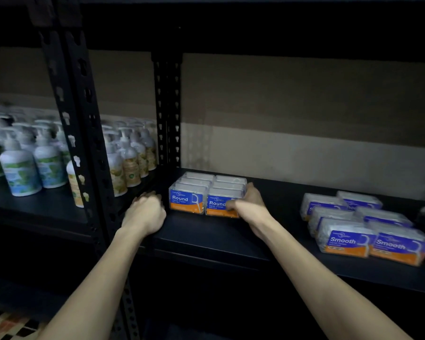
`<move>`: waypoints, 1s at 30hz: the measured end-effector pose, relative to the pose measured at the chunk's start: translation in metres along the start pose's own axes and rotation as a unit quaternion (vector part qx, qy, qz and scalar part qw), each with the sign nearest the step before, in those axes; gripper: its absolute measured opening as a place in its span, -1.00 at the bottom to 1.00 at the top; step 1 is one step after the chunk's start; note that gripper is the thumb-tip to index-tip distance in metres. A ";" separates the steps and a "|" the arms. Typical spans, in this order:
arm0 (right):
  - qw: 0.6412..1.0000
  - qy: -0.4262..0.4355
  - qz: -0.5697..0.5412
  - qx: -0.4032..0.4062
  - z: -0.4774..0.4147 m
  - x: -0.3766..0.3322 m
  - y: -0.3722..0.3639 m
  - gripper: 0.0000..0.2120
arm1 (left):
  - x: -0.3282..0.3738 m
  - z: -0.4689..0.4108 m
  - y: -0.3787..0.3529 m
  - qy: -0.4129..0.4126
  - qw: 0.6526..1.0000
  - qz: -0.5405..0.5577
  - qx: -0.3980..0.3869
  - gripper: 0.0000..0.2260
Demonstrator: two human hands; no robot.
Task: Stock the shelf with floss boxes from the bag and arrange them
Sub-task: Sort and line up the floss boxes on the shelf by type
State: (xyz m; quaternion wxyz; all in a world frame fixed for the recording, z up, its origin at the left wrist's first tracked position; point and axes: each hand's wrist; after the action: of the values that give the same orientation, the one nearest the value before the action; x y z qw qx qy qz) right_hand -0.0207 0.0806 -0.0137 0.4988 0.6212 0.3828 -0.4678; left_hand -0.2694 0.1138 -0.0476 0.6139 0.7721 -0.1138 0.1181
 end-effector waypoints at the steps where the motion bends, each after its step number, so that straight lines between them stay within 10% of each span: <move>1: 1.000 0.004 0.001 -0.002 -0.001 0.001 -0.001 -0.48 | 0.000 0.000 0.000 0.000 1.000 -0.001 0.001 -0.68; 13: 0.999 0.008 0.035 -0.012 0.000 0.001 -0.003 -0.44 | 0.002 0.004 0.003 -0.003 1.000 0.006 0.013 -0.71; 19: 0.996 -0.005 0.077 -0.035 0.014 -0.010 0.010 -0.03 | 0.011 0.015 0.010 0.047 0.998 0.018 0.044 -0.76; 26: 0.979 0.164 0.112 0.044 0.044 -0.020 0.050 -0.45 | 0.058 0.061 0.015 0.008 0.916 0.129 0.380 -0.86; 30: 0.935 0.295 0.125 0.149 0.080 -0.022 0.080 -0.91 | 0.124 0.085 0.012 -0.126 0.901 0.129 0.395 -0.86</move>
State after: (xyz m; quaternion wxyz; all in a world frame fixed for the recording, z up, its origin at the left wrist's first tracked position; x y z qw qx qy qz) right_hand 0.0328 -0.0147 0.0230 0.3196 0.8412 0.3583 -0.2485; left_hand -0.1526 0.0248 -0.0153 0.2181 0.9384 -0.2326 0.1329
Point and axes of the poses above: each hand's wrist, its own z-axis away from the middle knuckle, its own y-axis out of the back of the hand, x = y × z, and after that the axes turned 1 degree about y, right-handed
